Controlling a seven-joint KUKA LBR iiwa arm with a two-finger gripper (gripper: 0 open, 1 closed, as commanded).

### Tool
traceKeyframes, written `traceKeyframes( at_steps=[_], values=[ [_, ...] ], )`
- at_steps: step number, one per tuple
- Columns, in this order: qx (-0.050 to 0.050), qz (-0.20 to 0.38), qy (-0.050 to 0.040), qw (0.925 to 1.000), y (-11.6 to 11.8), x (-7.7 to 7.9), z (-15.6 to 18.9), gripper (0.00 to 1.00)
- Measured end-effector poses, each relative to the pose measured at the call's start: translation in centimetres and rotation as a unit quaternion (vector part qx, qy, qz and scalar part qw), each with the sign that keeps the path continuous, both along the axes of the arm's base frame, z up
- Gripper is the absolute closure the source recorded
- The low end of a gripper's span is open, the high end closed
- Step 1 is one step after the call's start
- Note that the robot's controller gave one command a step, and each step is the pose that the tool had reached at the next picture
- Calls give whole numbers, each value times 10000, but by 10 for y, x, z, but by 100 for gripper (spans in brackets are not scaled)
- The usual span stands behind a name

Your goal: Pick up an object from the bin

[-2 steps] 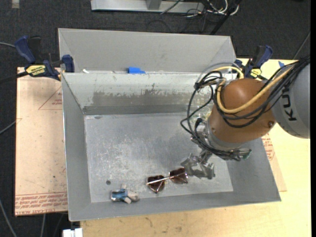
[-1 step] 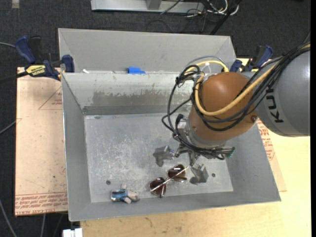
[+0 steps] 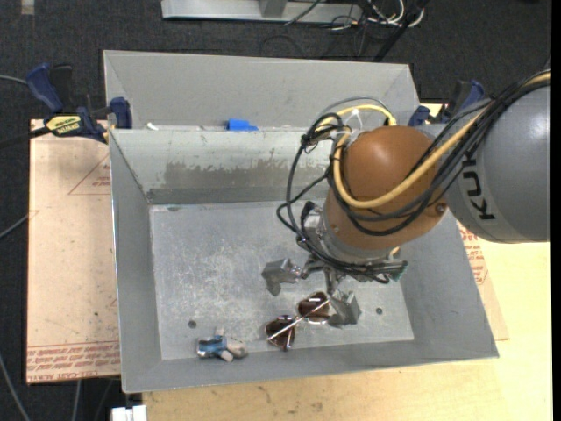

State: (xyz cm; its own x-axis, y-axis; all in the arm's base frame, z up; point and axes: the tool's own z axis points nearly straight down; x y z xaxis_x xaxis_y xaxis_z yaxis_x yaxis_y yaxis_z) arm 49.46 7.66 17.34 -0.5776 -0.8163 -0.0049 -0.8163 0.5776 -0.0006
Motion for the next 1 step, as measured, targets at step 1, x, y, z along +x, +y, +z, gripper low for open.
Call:
traceKeyframes(
  at_steps=[1],
  values=[
    [-11, 2261, 7, 9741, -9, 7, -103, 100]
  ],
)
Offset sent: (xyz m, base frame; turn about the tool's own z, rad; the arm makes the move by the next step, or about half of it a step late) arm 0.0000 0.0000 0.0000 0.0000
